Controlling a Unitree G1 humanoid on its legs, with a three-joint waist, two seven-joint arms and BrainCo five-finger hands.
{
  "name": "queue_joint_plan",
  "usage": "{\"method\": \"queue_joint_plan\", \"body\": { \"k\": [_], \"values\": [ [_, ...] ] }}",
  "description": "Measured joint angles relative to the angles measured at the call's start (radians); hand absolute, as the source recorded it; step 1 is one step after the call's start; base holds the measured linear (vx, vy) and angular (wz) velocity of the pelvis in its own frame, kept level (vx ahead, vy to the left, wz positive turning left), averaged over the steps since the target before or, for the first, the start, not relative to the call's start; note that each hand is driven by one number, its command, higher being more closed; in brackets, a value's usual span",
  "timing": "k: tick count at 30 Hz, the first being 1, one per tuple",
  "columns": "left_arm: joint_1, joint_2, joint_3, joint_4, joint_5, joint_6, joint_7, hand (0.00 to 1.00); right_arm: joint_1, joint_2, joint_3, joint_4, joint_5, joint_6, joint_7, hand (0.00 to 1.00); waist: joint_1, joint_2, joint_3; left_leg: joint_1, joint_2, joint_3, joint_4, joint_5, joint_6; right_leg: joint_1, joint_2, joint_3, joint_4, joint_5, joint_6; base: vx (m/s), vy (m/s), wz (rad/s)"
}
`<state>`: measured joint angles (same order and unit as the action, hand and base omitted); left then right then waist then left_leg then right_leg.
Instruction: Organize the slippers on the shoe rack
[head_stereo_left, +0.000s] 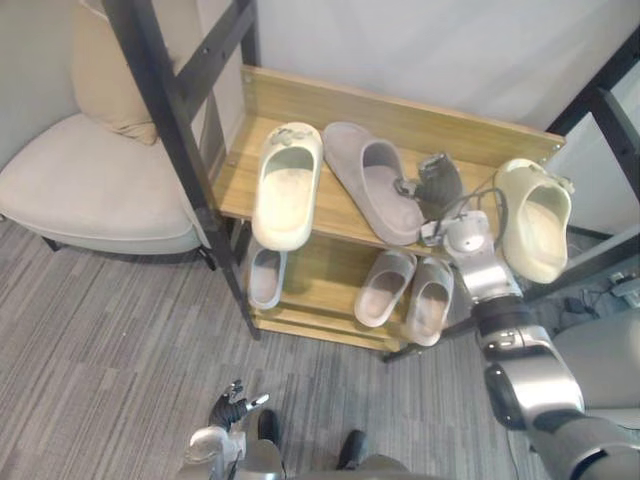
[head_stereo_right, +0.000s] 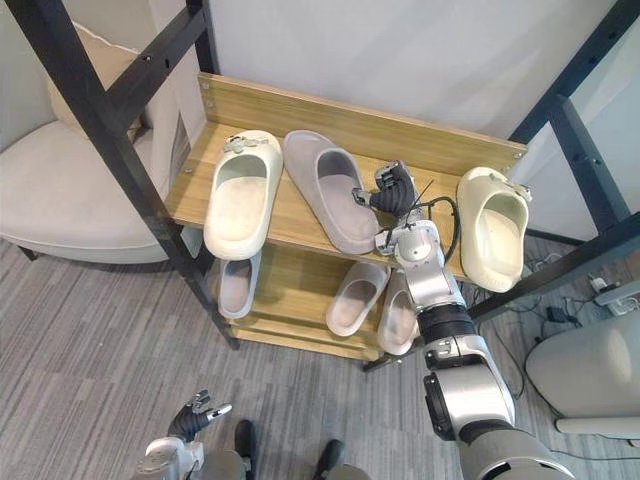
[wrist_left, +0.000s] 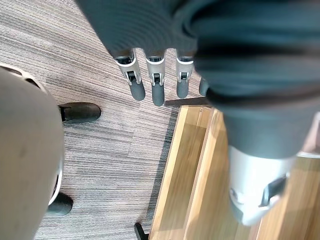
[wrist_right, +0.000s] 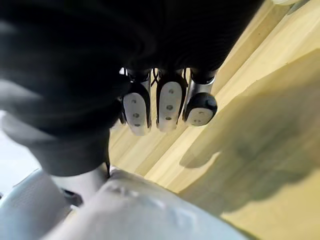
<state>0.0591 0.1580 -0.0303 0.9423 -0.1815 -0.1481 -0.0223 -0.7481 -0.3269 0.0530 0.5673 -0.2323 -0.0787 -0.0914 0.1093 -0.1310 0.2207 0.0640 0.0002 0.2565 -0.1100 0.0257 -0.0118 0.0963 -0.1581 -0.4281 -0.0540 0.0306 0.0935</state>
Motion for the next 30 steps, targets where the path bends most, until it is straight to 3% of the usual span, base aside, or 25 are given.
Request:
{"method": "queue_joint_plan", "body": {
  "k": [6, 17, 25, 30],
  "values": [
    [-0.002, 0.0, -0.004, 0.0, 0.0, 0.0, 0.0, 0.0, 0.027, 0.006, 0.007, -0.018, 0.008, -0.024, 0.005, 1.0, 0.0, 0.001, 0.003, 0.007, 0.0, 0.001, 0.0, 0.0, 0.0, 0.008, -0.001, 0.0, 0.0, 0.0, 0.0, 0.0, 0.0, 0.0],
    [-0.001, -0.002, -0.005, 0.004, 0.002, 0.003, 0.0, 0.0, 0.234, 0.06, -0.067, -0.282, 0.016, -0.025, -0.058, 1.0, -0.014, 0.006, 0.0, 0.009, -0.002, 0.003, 0.006, 0.001, 0.0, 0.009, -0.001, 0.002, 0.0, 0.001, -0.001, 0.0, 0.0, 0.0],
    [0.003, -0.011, -0.004, 0.033, 0.012, 0.007, 0.0, 0.0, 0.324, 0.063, -0.143, -0.405, 0.006, -0.026, -0.101, 1.0, -0.045, 0.033, -0.015, 0.013, -0.001, -0.002, 0.006, 0.004, -0.001, 0.008, 0.0, 0.003, 0.0, 0.003, -0.002, 0.0, 0.0, 0.0],
    [0.004, -0.018, -0.005, 0.042, 0.024, 0.007, -0.001, 0.0, 0.369, 0.069, -0.167, -0.467, 0.005, -0.026, -0.108, 1.0, -0.05, 0.046, -0.026, 0.015, -0.001, -0.003, 0.006, 0.004, -0.001, 0.008, 0.001, 0.005, 0.0, 0.003, -0.002, 0.0, 0.0, 0.0]
  ]
}}
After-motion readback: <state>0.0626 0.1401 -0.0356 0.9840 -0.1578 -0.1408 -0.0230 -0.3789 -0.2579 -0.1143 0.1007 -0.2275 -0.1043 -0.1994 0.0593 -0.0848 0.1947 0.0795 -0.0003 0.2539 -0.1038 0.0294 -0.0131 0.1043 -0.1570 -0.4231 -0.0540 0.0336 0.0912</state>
